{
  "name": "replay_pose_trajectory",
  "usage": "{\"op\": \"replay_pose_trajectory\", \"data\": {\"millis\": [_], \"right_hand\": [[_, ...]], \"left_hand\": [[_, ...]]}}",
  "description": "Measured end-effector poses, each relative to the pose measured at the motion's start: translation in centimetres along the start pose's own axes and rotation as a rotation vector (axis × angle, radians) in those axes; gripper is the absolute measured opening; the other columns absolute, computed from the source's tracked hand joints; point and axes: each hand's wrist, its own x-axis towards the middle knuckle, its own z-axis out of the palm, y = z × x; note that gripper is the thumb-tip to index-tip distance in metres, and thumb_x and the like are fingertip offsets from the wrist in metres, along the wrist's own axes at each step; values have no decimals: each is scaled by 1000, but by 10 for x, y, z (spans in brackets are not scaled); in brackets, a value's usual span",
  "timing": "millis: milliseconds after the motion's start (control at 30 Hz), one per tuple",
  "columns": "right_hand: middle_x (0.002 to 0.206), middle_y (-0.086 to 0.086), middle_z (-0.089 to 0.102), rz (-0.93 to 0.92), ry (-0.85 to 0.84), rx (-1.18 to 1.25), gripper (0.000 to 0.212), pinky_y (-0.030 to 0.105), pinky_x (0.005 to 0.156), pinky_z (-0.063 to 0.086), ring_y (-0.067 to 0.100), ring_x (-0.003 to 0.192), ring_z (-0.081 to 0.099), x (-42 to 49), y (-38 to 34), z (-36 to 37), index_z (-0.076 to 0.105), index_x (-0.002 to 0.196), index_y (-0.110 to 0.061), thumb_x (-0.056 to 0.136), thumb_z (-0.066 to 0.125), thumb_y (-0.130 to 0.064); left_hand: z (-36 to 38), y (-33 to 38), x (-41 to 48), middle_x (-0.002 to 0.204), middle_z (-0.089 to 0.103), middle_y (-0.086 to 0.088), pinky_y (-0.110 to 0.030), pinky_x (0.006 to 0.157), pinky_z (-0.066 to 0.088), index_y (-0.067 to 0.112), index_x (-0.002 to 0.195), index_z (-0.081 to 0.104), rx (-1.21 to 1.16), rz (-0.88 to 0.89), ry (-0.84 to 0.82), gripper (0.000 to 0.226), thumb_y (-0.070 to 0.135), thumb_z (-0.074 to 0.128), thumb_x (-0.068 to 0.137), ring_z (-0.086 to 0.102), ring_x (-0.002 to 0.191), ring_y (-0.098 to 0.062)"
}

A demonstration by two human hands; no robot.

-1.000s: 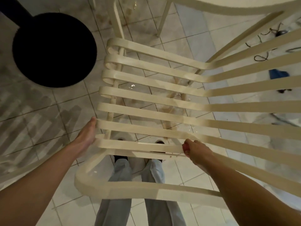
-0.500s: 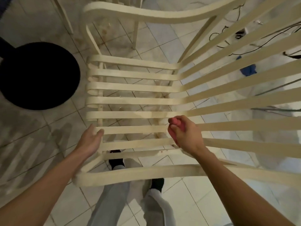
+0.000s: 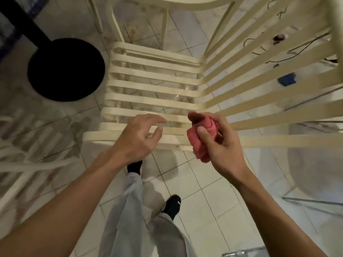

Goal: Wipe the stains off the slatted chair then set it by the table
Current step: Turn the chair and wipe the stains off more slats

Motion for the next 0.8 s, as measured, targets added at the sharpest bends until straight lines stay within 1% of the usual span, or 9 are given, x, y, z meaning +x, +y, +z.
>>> {"op": "replay_pose_trajectory", "data": {"millis": [100,133,233,333,433,500,600,733,800], "right_hand": [[118,-6,68,87,-156,-26,29,27,43,47,11,71,65,-30,19,-10,61,123,-14,97,58,-4],[116,-8,68,143,-197,-53,29,27,44,49,12,71,65,-37,34,-11,63,122,-17,96,59,-4],[109,-18,67,253,-248,-218,28,38,54,58,23,80,66,-46,92,-12,65,119,-26,96,63,-9],[110,-18,68,285,-202,-401,24,23,69,54,10,94,66,-32,158,-13,65,110,-33,94,65,-15],[106,-9,67,249,-124,-623,19,30,80,52,14,94,63,2,222,-17,64,108,-36,93,63,-25],[112,0,62,199,-78,-769,19,36,85,51,20,96,61,28,256,-18,62,114,-31,95,60,-28],[116,9,57,162,-46,-899,23,44,90,51,30,100,57,58,291,-14,61,120,-21,99,54,-25],[115,8,56,240,-90,-951,23,43,92,50,31,102,56,82,325,-11,61,119,-23,96,58,-19],[113,8,57,272,-98,-972,23,41,91,50,31,102,55,91,333,-7,61,117,-24,95,57,-20]], "left_hand": [[11,17,-35,96,67,8,-27,87,48,10,96,74,19,174,277,20,13,56,89,61,93,-14],[16,15,-46,90,68,6,-23,80,48,7,91,74,16,199,310,18,12,57,89,61,84,-13],[40,-5,-78,80,68,3,-13,68,43,10,86,73,-70,124,187,19,18,56,88,58,75,-5],[72,-46,-90,97,69,10,-12,78,39,23,99,73,-64,-101,3,23,27,54,87,56,91,2],[103,-97,-70,129,61,6,-31,100,39,24,126,64,103,-217,-169,34,29,53,94,50,119,-13],[119,-127,-47,146,48,3,-40,112,32,25,140,51,249,-244,-245,42,29,51,98,40,133,-21],[139,-162,-24,157,33,1,-41,117,23,21,152,34,390,-280,-313,55,31,46,99,28,142,-23],[160,-192,-16,166,11,-2,-49,120,14,17,157,16,577,-336,-444,66,38,41,100,10,151,-24],[165,-198,-13,166,5,-2,-54,120,12,17,157,14,636,-345,-470,67,42,39,100,4,152,-24]]}}
